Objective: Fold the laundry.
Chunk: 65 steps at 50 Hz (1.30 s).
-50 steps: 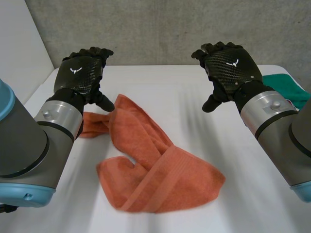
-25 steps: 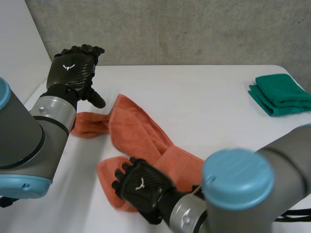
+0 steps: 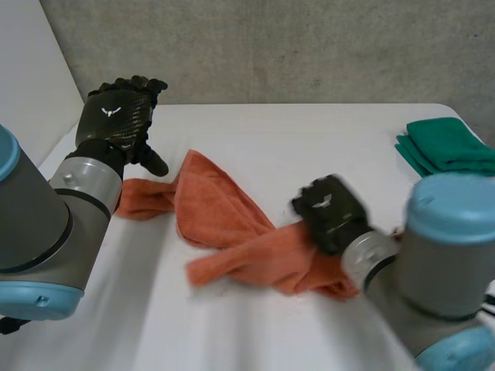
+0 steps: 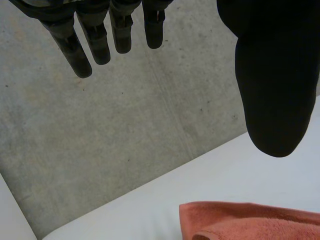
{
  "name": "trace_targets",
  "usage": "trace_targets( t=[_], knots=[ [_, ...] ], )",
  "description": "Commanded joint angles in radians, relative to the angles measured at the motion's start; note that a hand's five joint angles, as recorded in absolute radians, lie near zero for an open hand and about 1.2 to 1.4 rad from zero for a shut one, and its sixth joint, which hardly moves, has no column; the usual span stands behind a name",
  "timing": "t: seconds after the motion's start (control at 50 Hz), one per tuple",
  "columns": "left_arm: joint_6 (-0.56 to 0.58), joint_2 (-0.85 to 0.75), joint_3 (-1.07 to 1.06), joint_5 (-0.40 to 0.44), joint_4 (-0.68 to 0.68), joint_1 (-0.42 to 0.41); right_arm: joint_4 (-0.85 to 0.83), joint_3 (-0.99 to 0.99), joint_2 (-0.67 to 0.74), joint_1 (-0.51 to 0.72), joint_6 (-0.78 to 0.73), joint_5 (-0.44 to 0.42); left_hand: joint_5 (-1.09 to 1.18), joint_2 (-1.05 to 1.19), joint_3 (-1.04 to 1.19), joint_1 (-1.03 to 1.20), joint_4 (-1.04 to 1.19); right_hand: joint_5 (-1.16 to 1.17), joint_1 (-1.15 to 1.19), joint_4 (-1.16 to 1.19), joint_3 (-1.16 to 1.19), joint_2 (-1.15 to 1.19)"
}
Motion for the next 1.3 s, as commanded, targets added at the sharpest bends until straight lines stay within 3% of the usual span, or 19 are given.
trace_targets(
  t=[0.02, 0.12, 0.16, 0.18, 0.24, 0.32, 0.42, 0.5, 0.66, 0.88, 1.08, 1.22, 1.24, 1.28, 1.3],
  knots=[
    [0.045, -0.004, -0.036, 0.021, -0.001, -0.001, 0.074, 0.001, -0.05, -0.309, -0.02, -0.008, -0.018, 0.0, -0.003, 0.009, 0.004, 0.238, 0.415, 0.213, 0.219, 0.23],
    [0.103, -0.034, -0.05, 0.053, -0.006, -0.001, 0.093, -0.028, -0.05, -0.358, -0.054, 0.001, -0.015, 0.003, -0.001, 0.012, 0.007, 0.227, 0.404, 0.202, 0.208, 0.219],
    [0.132, -0.056, -0.051, 0.061, -0.012, -0.002, 0.1, -0.033, -0.05, -0.358, -0.068, 0.004, -0.015, 0.003, -0.001, 0.012, 0.007, -0.24, -0.063, -0.265, -0.259, -0.248],
    [0.141, -0.063, -0.051, 0.062, -0.013, -0.004, 0.102, -0.034, -0.05, -0.358, -0.077, 0.006, -0.012, 0.006, 0.002, 0.015, 0.01, -0.588, -0.411, -0.614, -0.607, -0.596],
    [0.169, -0.096, -0.051, 0.062, -0.023, -0.002, 0.102, -0.041, -0.054, -0.355, -0.077, 0.007, -0.009, 0.009, 0.005, 0.018, 0.013, -0.984, -0.807, -1.009, -1.003, -0.992],
    [0.189, -0.131, -0.04, 0.065, -0.019, 0.002, 0.102, -0.048, -0.117, -0.34, -0.075, 0.007, -0.003, 0.014, 0.011, 0.024, 0.019, -0.984, -0.807, -1.009, -1.003, -0.992],
    [0.226, -0.174, -0.014, 0.084, -0.012, 0.03, 0.114, -0.102, -0.172, -0.234, -0.074, -0.02, -0.003, 0.014, 0.011, 0.024, 0.019, -0.984, -0.807, -1.009, -1.003, -0.992],
    [0.284, -0.234, 0.029, 0.162, -0.013, 0.096, 0.157, -0.174, -0.151, -0.134, -0.092, -0.069, 0.021, 0.038, 0.035, 0.047, 0.042, -0.984, -0.807, -1.009, -1.003, -0.992],
    [0.371, -0.358, 0.13, 0.35, -0.012, 0.222, 0.332, -0.459, 0.096, -0.053, -0.128, -0.169, 0.076, 0.094, 0.09, 0.103, 0.098, -0.984, -0.807, -1.009, -1.003, -0.992],
    [0.382, -0.485, 0.256, 0.439, -0.019, 0.292, 0.53, -0.82, 0.432, -0.021, 0.053, -0.29, 0.159, 0.176, 0.173, 0.185, 0.18, -0.921, -0.744, -0.946, -0.94, -0.929],
    [0.448, -0.571, 0.308, 0.486, -0.062, 0.302, 0.553, -0.921, 0.587, -0.019, 0.086, -0.283, 0.211, 0.229, 0.225, 0.238, 0.233, -0.848, -0.671, -0.873, -0.866, -0.855],
    [0.47, -0.613, 0.343, 0.485, -0.105, 0.3, 0.552, -0.964, 0.628, -0.021, 0.084, -0.232, 0.487, 0.504, 0.501, 0.513, 0.508, -0.467, -0.289, -0.492, -0.485, -0.474],
    [0.47, -0.617, 0.349, 0.484, -0.111, 0.299, 0.553, -0.969, 0.631, -0.021, 0.083, -0.227, 0.575, 0.592, 0.589, 0.601, 0.596, -0.367, -0.19, -0.392, -0.386, -0.375],
    [0.47, -0.623, 0.368, 0.479, -0.124, 0.294, 0.55, -0.996, 0.638, -0.021, 0.083, -0.211, 0.868, 0.885, 0.882, 0.895, 0.89, 0.235, 0.412, 0.21, 0.216, 0.228],
    [0.47, -0.625, 0.377, 0.475, -0.125, 0.291, 0.548, -1.001, 0.638, -0.021, 0.083, -0.207, 0.991, 1.008, 1.005, 1.018, 1.013, 0.238, 0.415, 0.213, 0.219, 0.23]
  ],
)
